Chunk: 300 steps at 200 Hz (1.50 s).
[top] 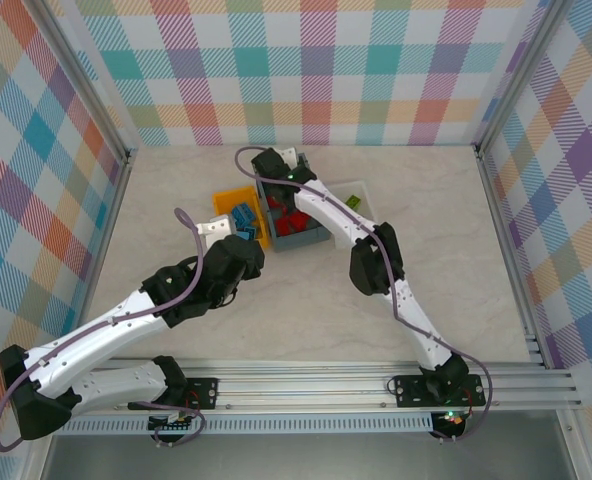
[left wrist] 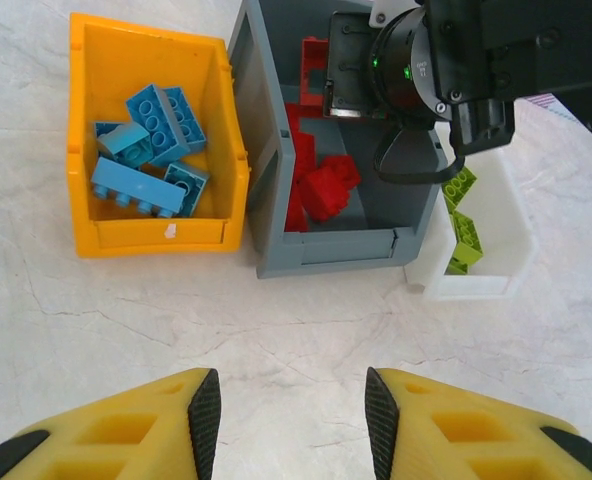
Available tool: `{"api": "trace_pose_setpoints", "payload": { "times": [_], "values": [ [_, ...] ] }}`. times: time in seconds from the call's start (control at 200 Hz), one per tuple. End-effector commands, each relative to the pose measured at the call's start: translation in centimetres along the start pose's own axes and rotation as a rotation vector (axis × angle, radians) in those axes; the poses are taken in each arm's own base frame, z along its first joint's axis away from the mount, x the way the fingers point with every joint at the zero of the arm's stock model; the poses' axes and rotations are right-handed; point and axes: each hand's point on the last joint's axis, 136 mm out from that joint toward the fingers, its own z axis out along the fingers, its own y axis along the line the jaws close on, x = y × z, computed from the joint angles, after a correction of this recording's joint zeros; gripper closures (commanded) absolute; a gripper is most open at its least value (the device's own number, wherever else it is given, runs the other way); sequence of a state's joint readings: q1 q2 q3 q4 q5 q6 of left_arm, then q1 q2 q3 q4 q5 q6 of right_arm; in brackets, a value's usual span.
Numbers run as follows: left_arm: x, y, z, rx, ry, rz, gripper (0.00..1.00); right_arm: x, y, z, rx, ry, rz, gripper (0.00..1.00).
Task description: Sort the legos into containers by color
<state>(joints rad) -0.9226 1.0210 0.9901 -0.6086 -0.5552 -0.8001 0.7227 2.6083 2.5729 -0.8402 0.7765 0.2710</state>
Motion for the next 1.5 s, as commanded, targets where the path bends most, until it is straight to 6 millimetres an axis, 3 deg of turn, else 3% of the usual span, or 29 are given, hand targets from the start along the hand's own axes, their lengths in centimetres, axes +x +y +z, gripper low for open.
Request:
{"api": "trace_pose_setpoints", "payload": {
  "times": [0.0,0.065,0.2,0.37,0.525,0.635,0.665,0.71,0.76,0.775,0.795,0.815,0.84,0.98,1.055,1.155,1.235,1.275,1.405,1.495],
  "values": [
    [-0.3,-0.3,-0.5,0.001,-0.002,0.005,0.56,-1.4,-1.5,-0.8,0.042,-0.021,-0.058,0.86],
    [-0.2,-0.3,-0.4,0.0,0.001,0.006,0.56,-1.9,-1.5,-1.5,0.026,-0.03,-0.051,0.77],
    [0.1,-0.4,-0.2,0.002,0.008,0.001,0.56,-3.8,-1.6,-4.4,-0.025,-0.075,-0.025,0.66],
    [0.4,-0.1,-0.2,-0.012,0.02,0.002,0.56,-6.3,-2.4,-9.0,-0.068,-0.136,0.008,0.65],
    [0.1,0.9,-0.6,-0.059,0.032,0.013,0.55,-8.0,-4.8,-14.1,-0.111,-0.186,0.076,0.66],
    [-0.3,2.3,-0.5,-0.101,0.076,-0.013,0.55,-7.6,-7.7,-17.4,-0.142,-0.21,0.147,0.65],
    [-0.2,2.5,-0.5,-0.098,0.099,-0.028,0.53,-7.2,-8.4,-18.2,-0.155,-0.218,0.161,0.61],
    [-0.2,3.4,-0.2,-0.106,0.137,-0.061,0.49,-6.2,-9.4,-19.0,-0.173,-0.225,0.179,0.5],
    [-0.4,4.7,0.2,-0.118,0.173,-0.11,0.37,-4.7,-11.0,-19.7,-0.186,-0.227,0.21,0.34],
    [-0.4,5.1,0.3,-0.124,0.185,-0.125,0.31,-4.3,-11.4,-20.1,-0.204,-0.228,0.224,0.29],
    [-0.4,5.7,0.5,-0.132,0.199,-0.145,0.24,-3.5,-12.1,-20.2,-0.211,-0.223,0.238,0.11],
    [-0.5,6.3,0.6,-0.138,0.207,-0.161,0.05,-2.5,-12.7,-20.1,-0.219,-0.217,0.246,0.01],
    [-0.7,7.0,0.7,-0.148,0.21,-0.176,0.0,-1.3,-13.7,-20.1,-0.221,-0.212,0.261,0.0],
    [-2.5,11.0,0.3,-0.257,0.108,-0.11,0.0,5.6,-18.6,-21.1,-0.2,-0.28,0.272,0.0],
    [-3.3,13.5,0.0,-0.391,0.044,-0.056,0.0,10.0,-23.9,-21.5,-0.039,-0.286,0.385,0.0],
    [-4.0,18.0,-1.0,-0.639,-0.084,-0.049,0.0,16.5,-30.1,-20.2,0.124,-0.206,0.517,0.0],
    [-3.5,19.3,0.2,-0.665,-0.132,0.021,0.0,20.9,-33.3,-19.0,0.222,-0.19,0.577,0.0],
    [-3.0,19.8,1.4,-0.656,-0.159,0.06,0.0,22.1,-33.7,-18.1,0.218,-0.218,0.558,0.0],
    [-2.0,20.8,4.5,-0.583,-0.205,0.169,0.0,24.0,-32.0,-14.9,0.119,-0.356,0.479,0.0],
    [-2.2,21.7,6.1,-0.537,-0.168,0.161,0.0,25.7,-31.3,-12.3,0.098,-0.33,0.481,0.0]
  ]
}}
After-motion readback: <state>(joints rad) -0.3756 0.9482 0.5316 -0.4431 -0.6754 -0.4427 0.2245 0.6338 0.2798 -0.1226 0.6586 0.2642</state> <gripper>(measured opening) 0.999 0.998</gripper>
